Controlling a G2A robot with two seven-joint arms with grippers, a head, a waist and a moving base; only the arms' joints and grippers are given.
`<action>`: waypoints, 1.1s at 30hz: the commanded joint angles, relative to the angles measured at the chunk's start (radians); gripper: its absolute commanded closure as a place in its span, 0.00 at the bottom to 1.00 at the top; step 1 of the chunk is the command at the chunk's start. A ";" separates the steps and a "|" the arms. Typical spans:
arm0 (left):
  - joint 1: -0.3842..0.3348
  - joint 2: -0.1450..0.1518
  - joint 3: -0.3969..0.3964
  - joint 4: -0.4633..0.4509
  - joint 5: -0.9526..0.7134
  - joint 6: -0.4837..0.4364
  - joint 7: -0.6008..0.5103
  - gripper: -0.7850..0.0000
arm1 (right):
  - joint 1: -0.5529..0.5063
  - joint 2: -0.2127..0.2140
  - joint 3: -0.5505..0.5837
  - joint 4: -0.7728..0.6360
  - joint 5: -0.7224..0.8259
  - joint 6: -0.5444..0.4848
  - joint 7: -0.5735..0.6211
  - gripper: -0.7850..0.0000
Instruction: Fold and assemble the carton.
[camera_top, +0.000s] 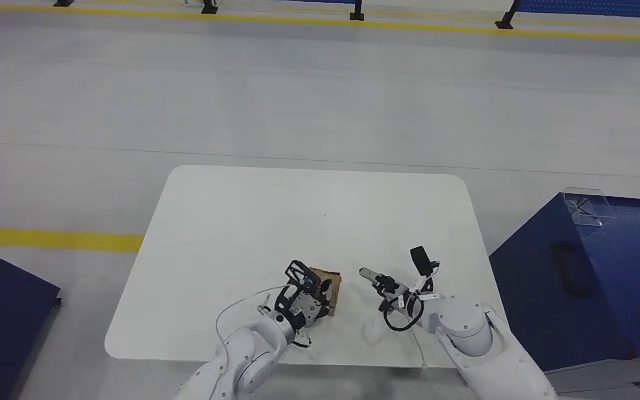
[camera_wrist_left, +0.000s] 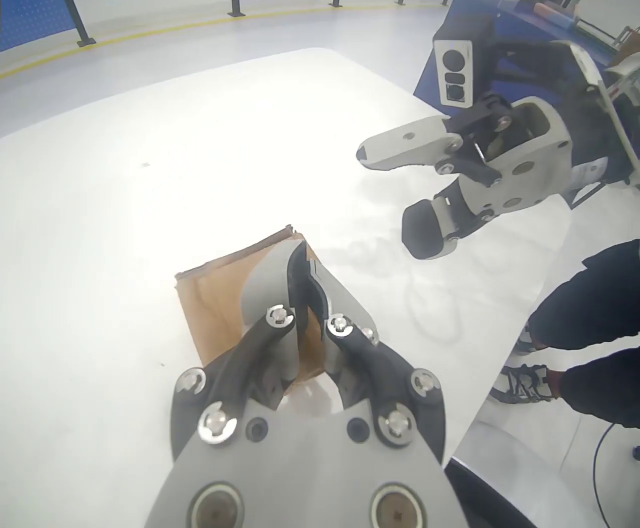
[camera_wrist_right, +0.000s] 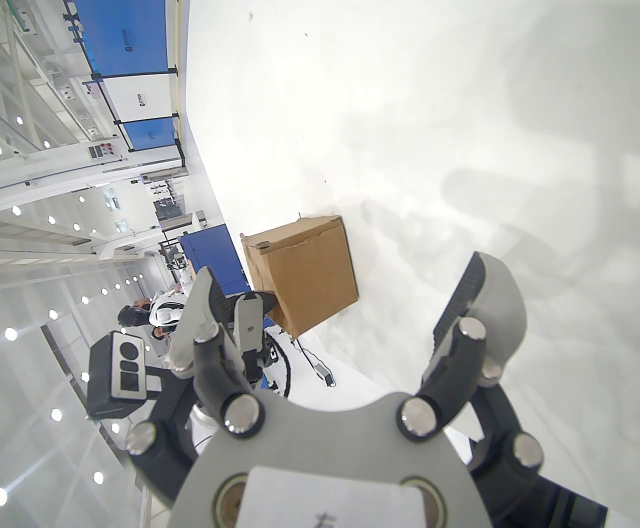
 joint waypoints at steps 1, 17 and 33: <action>0.009 -0.001 -0.006 -0.014 -0.025 -0.010 0.040 1.00 | 0.000 0.000 0.000 0.000 0.000 0.000 0.000 0.00; 0.038 -0.001 -0.029 -0.024 -0.033 -0.026 0.070 1.00 | 0.000 0.000 0.000 0.000 0.000 0.000 0.000 0.00; 0.148 0.014 -0.125 -0.143 -0.054 -0.022 0.249 1.00 | 0.000 0.000 0.000 0.000 0.000 0.000 0.000 0.00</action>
